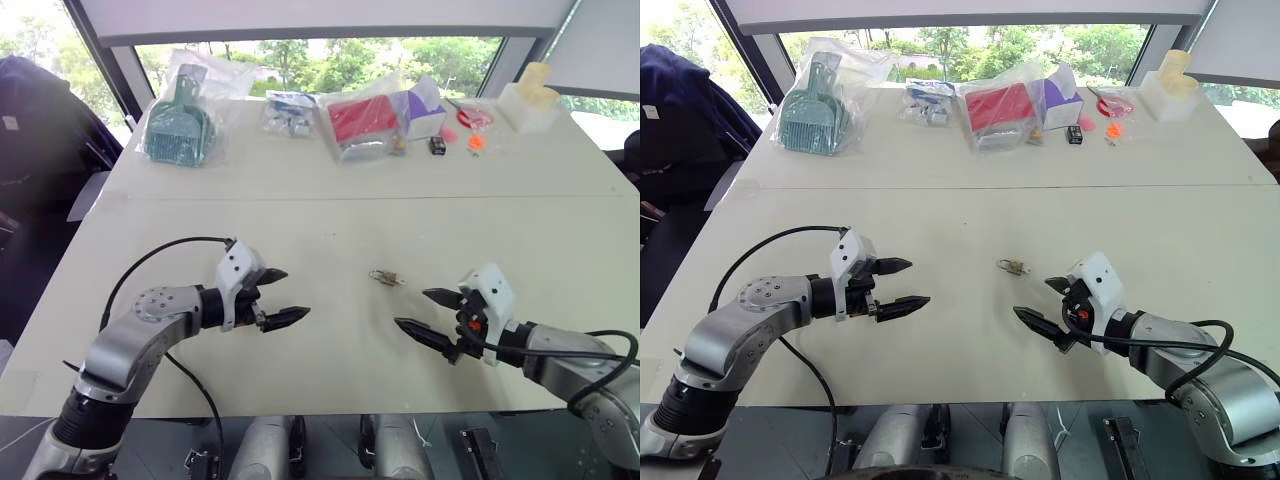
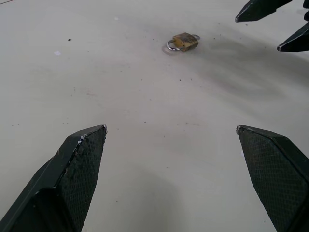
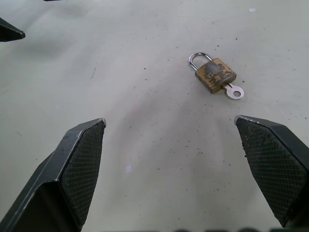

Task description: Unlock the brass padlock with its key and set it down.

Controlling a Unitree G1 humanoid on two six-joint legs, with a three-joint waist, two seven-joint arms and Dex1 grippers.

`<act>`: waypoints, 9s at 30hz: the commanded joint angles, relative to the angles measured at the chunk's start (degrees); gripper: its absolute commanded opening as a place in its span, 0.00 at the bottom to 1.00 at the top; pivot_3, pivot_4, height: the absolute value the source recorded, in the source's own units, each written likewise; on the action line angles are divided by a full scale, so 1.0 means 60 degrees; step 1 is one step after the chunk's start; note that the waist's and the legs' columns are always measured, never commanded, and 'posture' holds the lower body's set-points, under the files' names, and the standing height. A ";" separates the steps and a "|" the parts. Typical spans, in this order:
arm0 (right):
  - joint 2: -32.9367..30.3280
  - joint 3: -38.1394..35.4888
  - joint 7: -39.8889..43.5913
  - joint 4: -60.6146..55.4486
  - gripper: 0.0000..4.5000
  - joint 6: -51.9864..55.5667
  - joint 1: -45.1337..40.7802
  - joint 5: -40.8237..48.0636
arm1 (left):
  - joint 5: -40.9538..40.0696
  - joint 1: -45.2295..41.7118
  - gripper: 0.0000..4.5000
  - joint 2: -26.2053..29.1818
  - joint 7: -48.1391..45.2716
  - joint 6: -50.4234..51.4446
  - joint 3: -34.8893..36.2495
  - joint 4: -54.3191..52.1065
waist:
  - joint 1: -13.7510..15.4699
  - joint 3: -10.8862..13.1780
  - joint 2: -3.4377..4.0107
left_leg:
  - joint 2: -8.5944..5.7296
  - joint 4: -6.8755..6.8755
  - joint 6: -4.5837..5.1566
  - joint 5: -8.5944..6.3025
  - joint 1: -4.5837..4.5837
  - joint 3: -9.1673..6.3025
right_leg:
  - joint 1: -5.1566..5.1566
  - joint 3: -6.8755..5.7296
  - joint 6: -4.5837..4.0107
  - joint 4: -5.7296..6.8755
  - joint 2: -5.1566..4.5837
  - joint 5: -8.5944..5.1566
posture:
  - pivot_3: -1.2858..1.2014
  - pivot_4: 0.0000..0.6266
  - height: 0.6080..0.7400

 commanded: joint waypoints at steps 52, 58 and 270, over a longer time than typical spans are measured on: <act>0.1172 -0.1547 -0.2683 -0.2061 1.00 0.0144 0.1357 0.0629 | 0.7048 -1.0019 0.28 -0.6464 -0.4467 -0.8572 -0.3439 1.6383 | 0.0247 0.0016 -0.0033 | -0.0003 0.0039 0.0083 -0.0006 -0.0018 0.0005 | 0.0013 -0.0003 0.0005 -0.0009 -0.0001 0.0001 | 0.52 0.24 0.96; 0.1420 -0.1408 -0.2800 -0.1742 1.00 0.0215 0.0892 0.1032 | 0.6770 -0.9864 0.17 -0.6446 -0.3830 -0.8891 -0.2827 1.6157 | 0.0249 0.0013 -0.0035 | -0.0003 0.0040 0.0083 -0.0006 -0.0010 0.0004 | 0.0021 -0.0002 0.0005 -0.0008 -0.0001 0.0001 | 0.52 0.24 0.96; -0.0243 0.0265 -0.0663 0.4101 0.99 0.0293 -0.3009 0.2256 | -0.0049 -0.0941 1.00 -0.0934 -0.0132 -0.0549 0.0173 0.0590 | 0.0023 0.0005 0.0001 | -0.0016 0.0033 -0.0002 0.0044 0.0013 0.0000 | 0.0054 -0.0001 0.0004 0.0008 0.0003 0.0003 | 0.52 0.24 0.96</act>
